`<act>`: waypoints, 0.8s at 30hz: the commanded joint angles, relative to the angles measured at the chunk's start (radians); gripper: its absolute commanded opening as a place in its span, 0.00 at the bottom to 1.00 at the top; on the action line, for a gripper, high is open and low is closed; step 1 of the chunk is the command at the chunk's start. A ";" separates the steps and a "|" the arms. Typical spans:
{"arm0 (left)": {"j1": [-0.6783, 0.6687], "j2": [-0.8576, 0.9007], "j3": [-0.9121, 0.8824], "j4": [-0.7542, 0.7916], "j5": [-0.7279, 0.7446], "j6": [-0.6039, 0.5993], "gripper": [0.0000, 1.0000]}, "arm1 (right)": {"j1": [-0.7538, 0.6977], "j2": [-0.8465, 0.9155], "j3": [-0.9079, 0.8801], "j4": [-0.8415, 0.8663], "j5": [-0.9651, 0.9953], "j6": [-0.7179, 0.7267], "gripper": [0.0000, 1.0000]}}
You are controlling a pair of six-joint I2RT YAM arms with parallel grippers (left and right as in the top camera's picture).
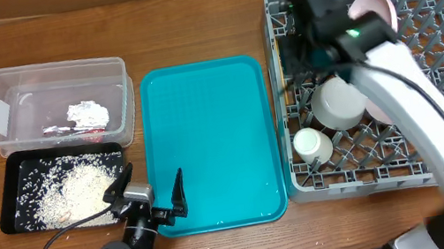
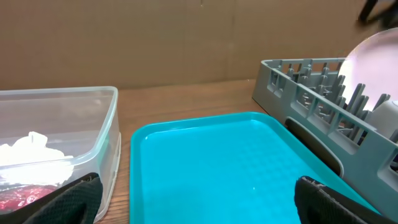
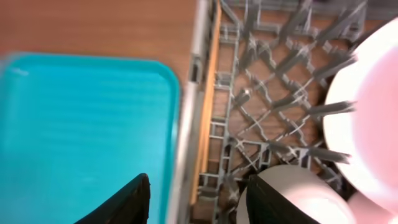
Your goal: Sort waste into correct bins and load items into the dishwasher
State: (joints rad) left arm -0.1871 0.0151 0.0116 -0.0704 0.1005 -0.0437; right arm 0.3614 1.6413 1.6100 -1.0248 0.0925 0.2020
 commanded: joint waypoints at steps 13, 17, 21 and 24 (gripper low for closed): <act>0.010 -0.010 -0.007 0.001 -0.007 0.022 1.00 | 0.113 -0.385 0.041 -0.246 0.011 0.007 1.00; 0.010 -0.010 -0.007 0.001 -0.007 0.022 1.00 | 0.093 -0.476 0.041 -0.417 0.016 0.007 1.00; 0.010 -0.010 -0.007 0.001 -0.007 0.022 1.00 | 0.088 -0.651 0.000 -0.240 0.049 -0.005 1.00; 0.010 -0.010 -0.007 0.001 -0.007 0.022 1.00 | 0.060 -0.780 -0.101 -0.093 0.045 -0.024 1.00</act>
State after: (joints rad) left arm -0.1871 0.0151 0.0116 -0.0708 0.1009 -0.0437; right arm 0.4496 0.9710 1.5940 -1.1877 0.1200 0.2001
